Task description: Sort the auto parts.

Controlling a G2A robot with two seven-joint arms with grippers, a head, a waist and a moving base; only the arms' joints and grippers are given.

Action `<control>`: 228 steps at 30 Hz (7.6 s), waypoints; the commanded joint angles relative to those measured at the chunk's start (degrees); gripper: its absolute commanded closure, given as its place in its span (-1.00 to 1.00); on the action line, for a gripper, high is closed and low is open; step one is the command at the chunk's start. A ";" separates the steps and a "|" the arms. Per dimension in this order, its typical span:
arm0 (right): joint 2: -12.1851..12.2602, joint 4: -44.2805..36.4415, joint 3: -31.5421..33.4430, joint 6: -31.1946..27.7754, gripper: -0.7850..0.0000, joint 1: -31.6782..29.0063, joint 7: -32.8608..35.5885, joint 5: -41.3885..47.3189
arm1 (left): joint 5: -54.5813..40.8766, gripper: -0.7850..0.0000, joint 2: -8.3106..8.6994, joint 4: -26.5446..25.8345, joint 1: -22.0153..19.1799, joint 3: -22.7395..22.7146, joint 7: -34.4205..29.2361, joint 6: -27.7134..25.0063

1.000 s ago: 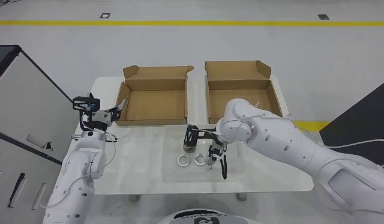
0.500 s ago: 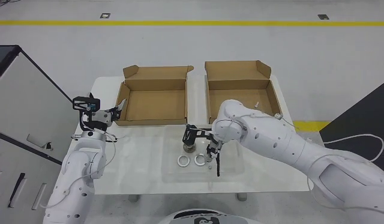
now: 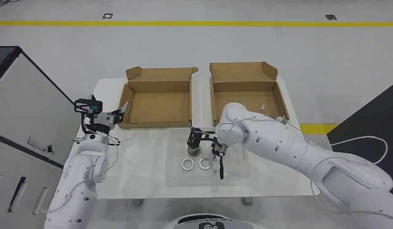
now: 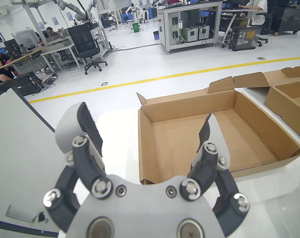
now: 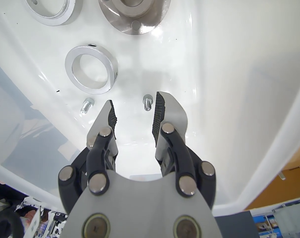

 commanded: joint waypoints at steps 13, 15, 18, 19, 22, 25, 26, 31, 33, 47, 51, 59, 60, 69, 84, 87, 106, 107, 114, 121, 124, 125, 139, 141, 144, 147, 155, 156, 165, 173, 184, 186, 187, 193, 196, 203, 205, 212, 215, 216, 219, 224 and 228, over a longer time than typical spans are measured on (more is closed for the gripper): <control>-0.85 1.27 0.06 0.91 0.21 -0.27 0.46 -1.69 | 0.00 -1.00 0.00 0.00 0.00 0.00 0.00 0.00; -0.94 1.33 0.09 0.97 0.23 -0.35 0.50 -1.96 | 0.00 -1.00 0.00 0.00 0.00 0.00 0.00 0.00; -1.05 1.49 0.17 0.99 0.27 -0.48 0.63 -2.23 | 0.00 -1.00 0.00 0.00 0.00 0.00 0.00 0.00; -1.08 1.59 0.20 1.03 0.31 -0.52 0.69 -2.32 | 0.00 -1.00 0.00 0.00 0.00 0.00 0.00 0.00; -1.21 1.86 0.27 1.13 0.42 -0.67 0.85 -2.47 | 0.00 -1.00 0.00 0.00 0.00 0.00 0.00 0.00; -1.36 2.03 0.34 1.34 0.57 -0.76 1.11 -2.60 | 0.00 -1.00 0.00 0.00 0.00 0.00 0.00 0.00; -1.41 2.11 0.38 1.45 0.71 -0.77 1.25 -2.65 | 0.00 -1.00 0.00 0.00 0.00 0.00 0.00 0.00; -1.52 2.05 0.89 2.08 1.00 -0.89 1.65 -2.52 | 0.00 -1.00 0.00 0.00 0.00 0.00 0.00 0.00; -1.48 1.55 1.21 2.44 1.00 -0.99 2.00 -2.33 | 0.00 -1.00 0.00 0.00 0.00 0.00 0.00 0.00; 3.67 -11.57 9.97 4.23 1.00 -1.50 5.07 4.24 | 0.00 -1.00 0.00 0.00 0.00 0.00 0.00 0.00; 6.76 -16.08 13.12 3.86 1.00 -1.94 5.07 7.59 | 0.00 -1.00 0.00 0.00 0.00 0.00 0.00 0.00; 12.42 -22.75 19.24 1.76 1.00 -2.82 5.07 14.60 | 0.00 -1.00 0.00 0.00 0.00 0.00 0.00 0.00; 12.99 -23.35 19.99 1.54 1.00 -3.05 5.07 15.40 | 0.00 -1.00 0.00 0.00 0.00 0.00 0.00 0.00; 16.92 -26.27 28.82 -3.37 1.00 -7.18 2.97 24.51 | 0.00 -1.00 0.00 0.00 0.00 0.00 0.00 0.00; 23.58 -18.00 37.81 -33.39 1.00 -19.31 -27.03 39.87 | 0.00 -1.00 0.00 0.00 0.00 0.00 0.00 0.00; 25.14 -15.91 36.35 -41.54 1.00 -19.56 -35.18 38.82 | 0.00 -1.00 0.00 0.00 0.00 0.00 0.00 0.00; 26.82 -17.75 35.58 -42.99 1.00 -18.18 -36.63 45.15 | 0.00 -1.00 0.00 0.00 0.00 0.00 0.00 0.00; 26.82 -17.75 35.58 -42.99 1.00 -18.18 -36.63 45.15 | 0.00 -1.00 0.00 0.00 0.00 0.00 0.00 0.00; 25.90 -18.50 35.57 -42.39 1.00 -18.17 -42.37 45.88 | 0.00 -1.00 0.00 0.00 0.00 0.00 0.00 0.00; 23.88 -17.46 32.12 -42.99 1.00 -14.04 -44.30 53.06 | 0.00 -1.00 0.00 0.00 0.00 0.00 0.00 0.00; 22.60 -17.31 30.15 -42.99 1.00 -11.63 -44.40 57.85 | 0.00 -1.00 0.00 0.00 0.00 0.00 0.00 0.00; 22.13 -17.20 29.50 -42.99 1.00 -10.80 -44.15 59.57 | 0.00 -1.00 0.00 0.00 0.00 0.00 0.00 0.00; 15.12 -19.10 29.87 -42.99 1.00 -6.71 -36.64 84.00 | 0.00 -1.00 0.00 0.00 0.00 0.00 0.00 0.00; 14.32 -19.58 30.73 -42.99 1.00 -7.36 -36.64 85.23 | 0.00 -1.00 0.00 0.00 0.00 0.00 0.00 0.00; 13.25 -20.61 31.98 -42.99 1.00 -8.41 -36.63 86.82 | 0.00 -1.00 0.00 0.00 0.00 0.00 0.00 0.00; 12.33 -21.73 32.96 -42.99 1.00 -9.30 -36.63 88.20 | 0.00 -1.00 0.00 0.00 0.00 0.00 0.00 0.00; 9.90 -23.38 34.23 -42.99 1.00 -11.17 -36.62 93.13 | 0.00 -1.00 0.00 0.00 0.00 0.00 0.00 0.00; 9.60 -23.41 34.32 -42.99 1.00 -11.25 -36.62 93.38 | 0.00 -1.00 0.00 0.00 0.00 0.00 0.00 0.00; 7.94 -24.53 33.08 -42.99 1.00 -11.08 -36.62 94.62 | 0.00 -1.00 0.00 0.00 0.00 0.00 0.00 0.00; 7.94 -24.53 33.08 -42.99 1.00 -11.08 -36.62 94.62 | 0.00 -1.00 0.00 0.00 0.00 0.00 0.00 0.00; 7.71 -26.63 38.77 -34.28 1.00 -15.04 -43.95 79.47 | 0.00 -1.00 0.00 0.00 0.00 0.00 0.00 0.00; 7.66 -27.36 39.60 -32.94 1.00 -15.71 -44.79 77.33 | 0.00 -1.00 0.00 0.00 0.00 0.00 0.00 0.00; 7.61 -27.77 39.89 -32.54 1.00 -16.03 -45.13 76.73 | 0.00 -1.00 0.00 0.00 0.00 0.00 0.00 0.00; 7.07 -29.54 40.12 -34.35 1.00 -17.61 -44.97 80.19 | 0.00 -1.00 0.00 0.00 0.00 0.00 0.00 0.00; 6.67 -29.75 39.43 -36.63 1.00 -18.23 -43.76 85.50 | 0.00 -1.00 0.00 0.00 0.00 0.00 0.00 0.00; 5.89 -29.25 39.28 -39.79 1.00 -19.48 -39.48 95.24 | 0.00 -1.00 0.00 0.00 0.00 0.00 0.00 0.00; 5.75 -28.86 39.81 -39.87 1.00 -19.83 -38.34 96.16 | 0.00 -1.00 0.00 0.00 0.00 0.00 0.00 0.00; 5.81 -27.39 43.90 -35.65 1.00 -21.00 -37.03 88.65 | 0.00 -1.00 0.00 0.00 0.00 0.00 0.00 0.00; 5.85 -28.05 45.52 -32.80 1.00 -21.51 -37.98 83.02 | 0.00 -1.00 0.00 0.00 0.00 0.00 0.00 0.00; 5.86 -28.27 45.91 -31.87 1.00 -21.60 -38.20 81.09 | 0.00 -1.00 0.00 0.00 0.00 0.00 0.00 0.00; 5.79 -29.03 46.77 -29.59 1.00 -21.96 -39.26 76.81 | 0.00 -1.00 0.00 0.00 0.00 0.00 0.00 0.00; 5.61 -29.98 47.59 -27.55 1.00 -22.71 -40.57 72.82 | 0.00 -1.00 0.00 0.00 0.00 0.00 0.00 0.00; 5.33 -30.45 47.29 -28.14 1.00 -23.49 -41.07 74.61 | 0.00 -1.00 0.00 0.00 0.00 0.00 0.00 0.00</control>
